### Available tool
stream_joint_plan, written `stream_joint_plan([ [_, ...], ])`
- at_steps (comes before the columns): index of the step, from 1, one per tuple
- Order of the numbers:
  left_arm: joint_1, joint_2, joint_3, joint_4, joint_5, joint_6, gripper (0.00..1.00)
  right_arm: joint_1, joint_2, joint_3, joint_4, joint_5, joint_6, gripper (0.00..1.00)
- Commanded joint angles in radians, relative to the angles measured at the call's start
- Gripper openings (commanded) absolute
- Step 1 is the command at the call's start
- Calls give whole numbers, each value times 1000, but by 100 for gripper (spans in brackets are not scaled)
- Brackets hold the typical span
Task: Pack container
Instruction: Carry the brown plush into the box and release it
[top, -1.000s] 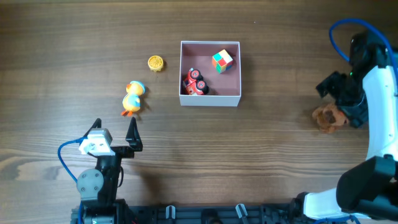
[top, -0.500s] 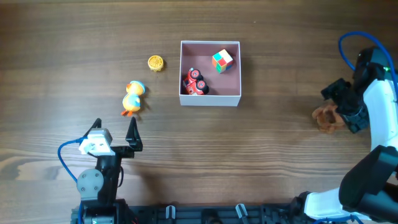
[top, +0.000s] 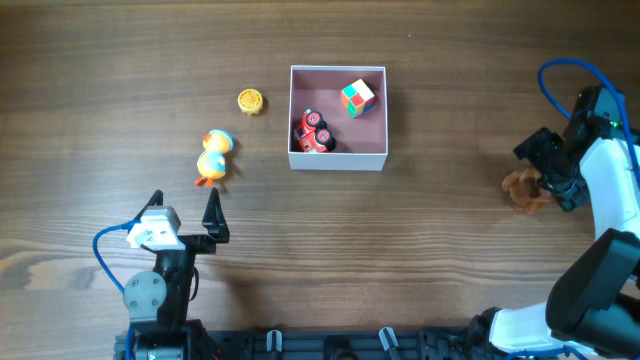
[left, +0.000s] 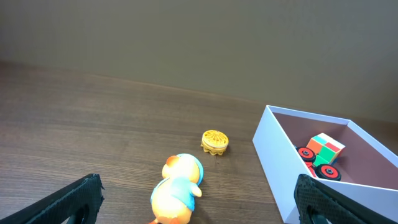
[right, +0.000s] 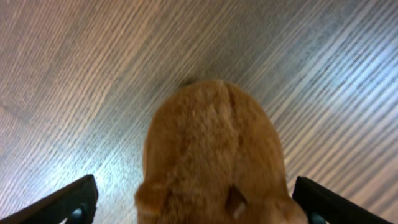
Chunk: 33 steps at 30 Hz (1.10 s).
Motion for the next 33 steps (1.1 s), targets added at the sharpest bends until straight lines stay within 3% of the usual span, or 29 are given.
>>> stream_joint_plan([
  [1,8,-9,-6,-4,-2,12,100,-1,0,-39,22,-50,-2,92],
  [2,8,-9,-6,-4,-2,12,100,-1,0,-39,23,-60,-2,89],
  [6,8,-9,-6,-4,-2,12,100,0,0,-30,40,-60,-2,56],
  [9,8,-9,-6,-4,-2,12,100,0,0,50,19,-63,-3,48],
  [12,7,-9,-6,-4,-2,12,100,17,0,202,-22,-113,-32,31],
  [20,8,-9,-6,-4,-2,12,100,273,0,554,-26,-235,-26,31],
  [26,8,-9,-6,-4,-2,12,100,626,43,567,36,-253,-9,40],
  [33,8,-9,-6,-4,-2,12,100,750,219,567,-18,-274,-87,48],
])
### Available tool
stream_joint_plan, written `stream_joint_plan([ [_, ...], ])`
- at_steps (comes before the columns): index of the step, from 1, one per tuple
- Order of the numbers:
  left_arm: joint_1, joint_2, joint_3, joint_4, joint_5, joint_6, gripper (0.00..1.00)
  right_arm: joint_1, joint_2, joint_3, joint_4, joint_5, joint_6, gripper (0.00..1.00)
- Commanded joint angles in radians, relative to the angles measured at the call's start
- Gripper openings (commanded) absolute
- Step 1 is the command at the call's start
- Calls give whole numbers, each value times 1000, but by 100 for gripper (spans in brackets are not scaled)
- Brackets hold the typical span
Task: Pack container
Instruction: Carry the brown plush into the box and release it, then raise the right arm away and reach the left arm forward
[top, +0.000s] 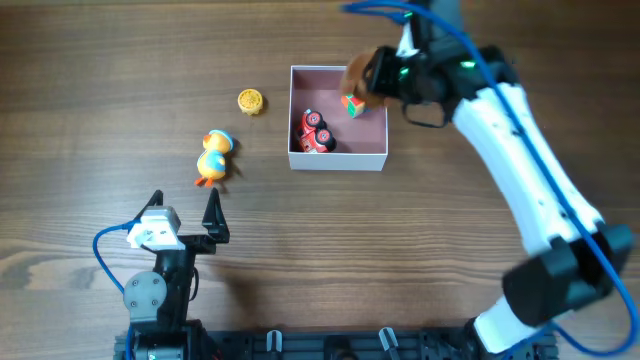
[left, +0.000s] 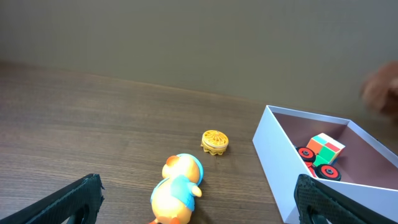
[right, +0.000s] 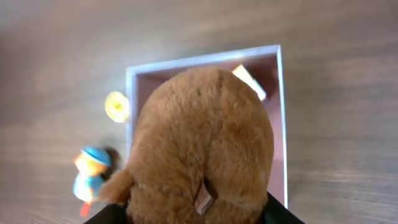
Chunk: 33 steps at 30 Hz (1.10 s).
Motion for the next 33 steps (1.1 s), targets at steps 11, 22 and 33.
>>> stream_joint_plan([
  [11,8,-9,-6,-4,-2,12,100,14,92,19,35,-16,-106,82],
  [22,8,-9,-6,-4,-2,12,100,-480,82,286,-85,267,-164,100],
  [33,8,-9,-6,-4,-2,12,100,-721,266,263,-143,259,-180,100],
])
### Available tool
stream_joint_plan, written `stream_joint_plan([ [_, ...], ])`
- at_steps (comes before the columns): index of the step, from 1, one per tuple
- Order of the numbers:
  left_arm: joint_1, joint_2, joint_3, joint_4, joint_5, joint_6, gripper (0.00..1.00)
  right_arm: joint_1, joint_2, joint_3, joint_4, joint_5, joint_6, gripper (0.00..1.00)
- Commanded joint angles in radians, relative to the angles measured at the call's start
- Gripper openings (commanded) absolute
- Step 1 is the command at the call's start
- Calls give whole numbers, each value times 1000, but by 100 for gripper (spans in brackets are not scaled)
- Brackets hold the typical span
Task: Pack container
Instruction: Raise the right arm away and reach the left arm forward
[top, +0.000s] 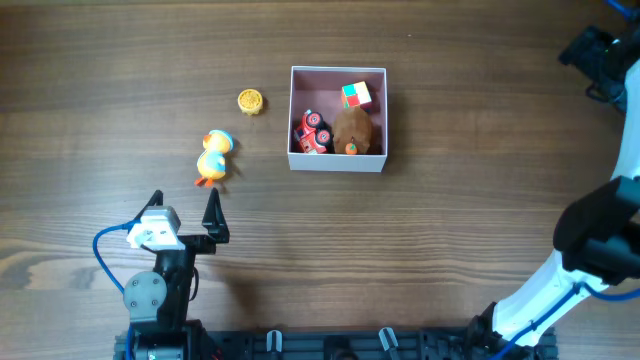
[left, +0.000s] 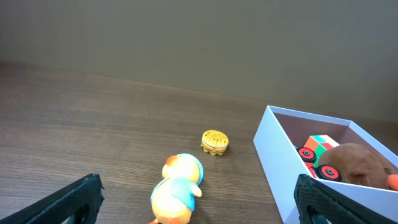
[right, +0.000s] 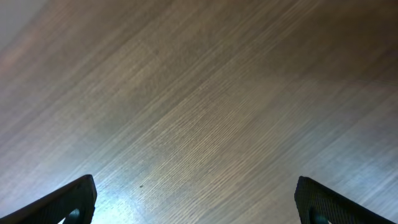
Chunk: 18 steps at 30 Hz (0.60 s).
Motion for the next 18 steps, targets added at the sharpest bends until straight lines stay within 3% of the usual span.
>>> stream_joint_plan([
  [1,8,-9,-6,-4,-2,12,100,11,56,-9,43,-18,-13,99],
  [8,8,-9,-6,-4,-2,13,100,11,78,-9,172,-82,-14,100],
  [16,8,-9,-6,15,2,11,100,11,78,-9,174,-82,-13,100],
  [18,8,-9,-5,69,6,-55,100,11,78,-9,174,-82,-13,100],
])
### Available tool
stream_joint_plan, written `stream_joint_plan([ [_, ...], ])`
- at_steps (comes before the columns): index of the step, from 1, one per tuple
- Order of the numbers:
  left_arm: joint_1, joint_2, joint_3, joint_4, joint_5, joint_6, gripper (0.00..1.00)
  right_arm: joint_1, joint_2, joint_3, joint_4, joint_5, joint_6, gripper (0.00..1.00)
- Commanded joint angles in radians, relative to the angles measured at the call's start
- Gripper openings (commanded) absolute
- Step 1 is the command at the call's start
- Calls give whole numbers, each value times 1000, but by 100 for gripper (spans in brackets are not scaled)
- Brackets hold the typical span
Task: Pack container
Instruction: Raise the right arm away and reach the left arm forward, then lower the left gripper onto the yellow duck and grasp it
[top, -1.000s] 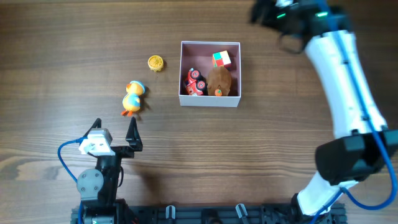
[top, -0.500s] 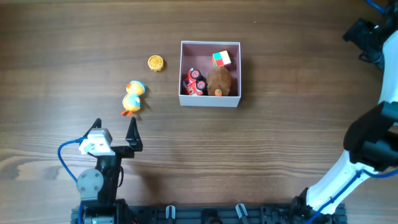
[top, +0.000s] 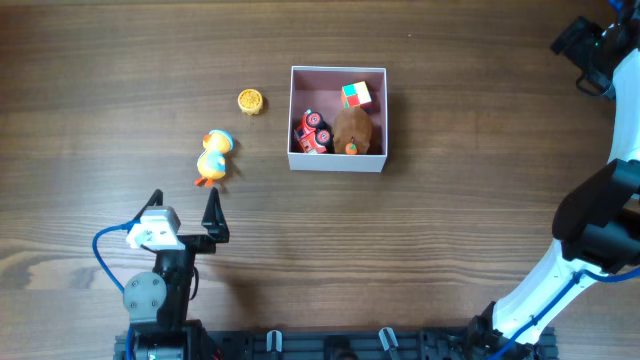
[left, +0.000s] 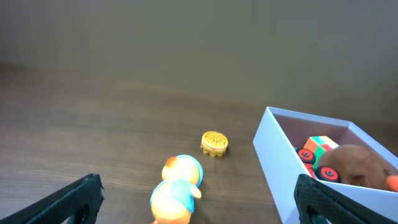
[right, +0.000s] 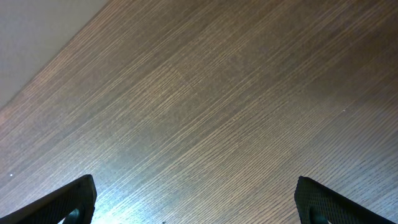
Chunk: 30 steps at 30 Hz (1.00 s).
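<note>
A white box (top: 337, 159) with a pink floor holds a colour cube (top: 356, 95), a red toy car (top: 312, 132) and a brown plush toy (top: 354, 129). Left of the box a yellow duck (top: 213, 157) in a blue shirt and a small yellow disc (top: 250, 100) lie on the table; the left wrist view shows the duck (left: 177, 196), disc (left: 214, 142) and box (left: 277, 168) too. My left gripper (top: 186, 214) stands open near the front, short of the duck. My right gripper (top: 585, 50) is open and empty at the far right, over bare wood.
The wooden table (top: 450, 240) stretches between the box and the right arm. The right arm's white links (top: 610, 190) run down the right edge. A grey wall (left: 186, 37) stands behind the table in the left wrist view.
My right gripper has shifted slightly at the far right corner and its view of the wood has changed. The left gripper, the box and the toys have not moved.
My right gripper was open around the brown plush toy at the table's right side. Then it held the plush over the box. After that the plush lay in the box and the gripper was open at the far right, where it stays.
</note>
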Motion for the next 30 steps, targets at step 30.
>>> stream_joint_plan([
  [30,8,1429,1511,-698,153,297,100,6,16,2,4,-16,-10,100],
])
